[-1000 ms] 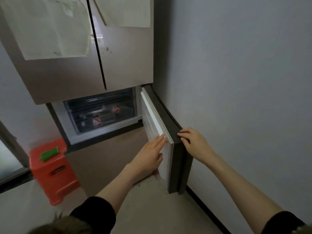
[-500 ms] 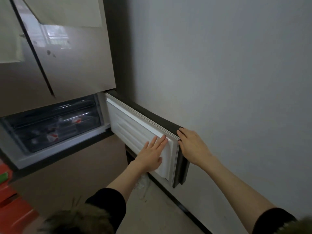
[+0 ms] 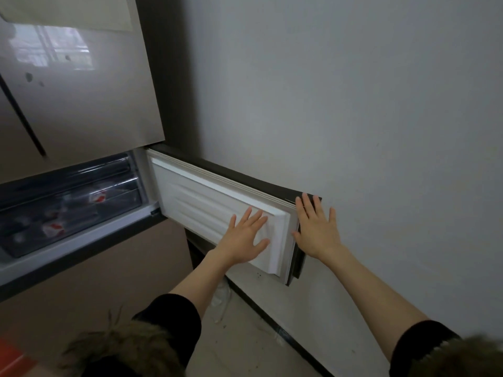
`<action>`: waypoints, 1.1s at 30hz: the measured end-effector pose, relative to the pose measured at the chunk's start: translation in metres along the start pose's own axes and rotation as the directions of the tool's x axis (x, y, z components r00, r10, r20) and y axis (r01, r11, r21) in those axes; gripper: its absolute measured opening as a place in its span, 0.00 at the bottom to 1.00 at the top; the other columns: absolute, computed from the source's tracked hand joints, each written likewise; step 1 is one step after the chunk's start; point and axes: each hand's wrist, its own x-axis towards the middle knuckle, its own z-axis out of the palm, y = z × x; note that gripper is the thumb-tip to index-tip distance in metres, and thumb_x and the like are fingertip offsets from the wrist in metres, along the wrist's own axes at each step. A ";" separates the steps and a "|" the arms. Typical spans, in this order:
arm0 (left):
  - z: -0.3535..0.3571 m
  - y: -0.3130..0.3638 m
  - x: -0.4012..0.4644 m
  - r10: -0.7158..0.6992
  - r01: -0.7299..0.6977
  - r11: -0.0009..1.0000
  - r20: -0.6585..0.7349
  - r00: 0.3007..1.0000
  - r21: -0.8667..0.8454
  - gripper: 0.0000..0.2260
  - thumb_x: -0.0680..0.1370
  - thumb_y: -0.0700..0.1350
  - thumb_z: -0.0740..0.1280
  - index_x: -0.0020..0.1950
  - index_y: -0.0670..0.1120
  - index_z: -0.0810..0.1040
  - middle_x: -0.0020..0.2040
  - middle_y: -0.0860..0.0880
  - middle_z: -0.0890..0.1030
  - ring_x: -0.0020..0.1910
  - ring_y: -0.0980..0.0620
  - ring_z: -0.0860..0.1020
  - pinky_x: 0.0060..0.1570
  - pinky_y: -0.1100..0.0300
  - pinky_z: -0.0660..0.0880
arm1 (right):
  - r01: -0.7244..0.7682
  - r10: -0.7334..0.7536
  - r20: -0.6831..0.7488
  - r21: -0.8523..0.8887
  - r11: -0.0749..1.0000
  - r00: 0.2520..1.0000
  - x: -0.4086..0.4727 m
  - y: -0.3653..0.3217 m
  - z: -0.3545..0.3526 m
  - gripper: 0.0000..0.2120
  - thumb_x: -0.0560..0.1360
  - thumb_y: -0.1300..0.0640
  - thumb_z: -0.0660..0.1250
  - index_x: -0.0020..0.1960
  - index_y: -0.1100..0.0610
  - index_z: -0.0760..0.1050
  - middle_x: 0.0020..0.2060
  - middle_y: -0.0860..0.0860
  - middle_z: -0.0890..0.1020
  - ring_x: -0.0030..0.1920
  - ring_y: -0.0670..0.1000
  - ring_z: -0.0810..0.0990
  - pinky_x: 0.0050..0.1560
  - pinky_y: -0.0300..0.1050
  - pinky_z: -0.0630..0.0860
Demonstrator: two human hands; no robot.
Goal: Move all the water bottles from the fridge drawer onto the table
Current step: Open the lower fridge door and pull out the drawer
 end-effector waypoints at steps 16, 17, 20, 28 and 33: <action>-0.032 -0.130 -0.119 -0.336 0.348 0.938 -0.248 0.909 0.003 0.28 0.79 0.58 0.54 0.76 0.54 0.48 0.78 0.51 0.45 0.75 0.52 0.38 0.73 0.45 0.37 | 0.444 -0.442 -0.071 0.015 0.896 0.894 0.027 -0.155 0.006 0.34 0.78 0.37 0.49 0.76 0.48 0.38 0.76 0.52 0.40 0.76 0.55 0.38 0.72 0.62 0.39; -0.034 -0.144 -0.132 -0.371 0.389 0.921 -0.258 0.892 0.020 0.28 0.79 0.59 0.53 0.76 0.54 0.47 0.77 0.51 0.43 0.75 0.52 0.37 0.73 0.45 0.36 | 0.471 -0.469 -0.069 0.022 0.882 0.881 0.030 -0.173 0.008 0.34 0.78 0.37 0.50 0.76 0.48 0.38 0.76 0.52 0.40 0.76 0.55 0.38 0.72 0.63 0.39; -0.043 -0.185 -0.165 -0.463 0.498 0.864 -0.278 0.842 0.068 0.30 0.78 0.62 0.51 0.76 0.54 0.45 0.77 0.51 0.40 0.73 0.53 0.34 0.72 0.46 0.35 | 0.544 -0.540 -0.080 0.046 0.838 0.838 0.042 -0.229 0.011 0.35 0.76 0.35 0.50 0.76 0.46 0.39 0.77 0.52 0.42 0.76 0.55 0.39 0.71 0.63 0.37; -0.068 -0.294 -0.214 -0.600 0.647 0.758 -0.297 0.743 0.088 0.30 0.79 0.61 0.52 0.75 0.56 0.41 0.77 0.51 0.39 0.73 0.52 0.34 0.72 0.47 0.34 | 0.652 -0.640 -0.155 0.038 0.757 0.753 0.091 -0.374 0.024 0.37 0.75 0.32 0.49 0.75 0.44 0.37 0.76 0.51 0.40 0.75 0.53 0.36 0.70 0.60 0.35; -0.070 -0.359 -0.229 -0.630 0.668 0.744 -0.340 0.698 -0.006 0.34 0.73 0.68 0.43 0.75 0.56 0.41 0.76 0.52 0.40 0.74 0.52 0.35 0.71 0.49 0.35 | 0.681 -0.677 -0.108 0.009 0.732 0.728 0.125 -0.435 0.037 0.38 0.75 0.33 0.52 0.75 0.45 0.37 0.76 0.52 0.39 0.76 0.54 0.38 0.71 0.62 0.35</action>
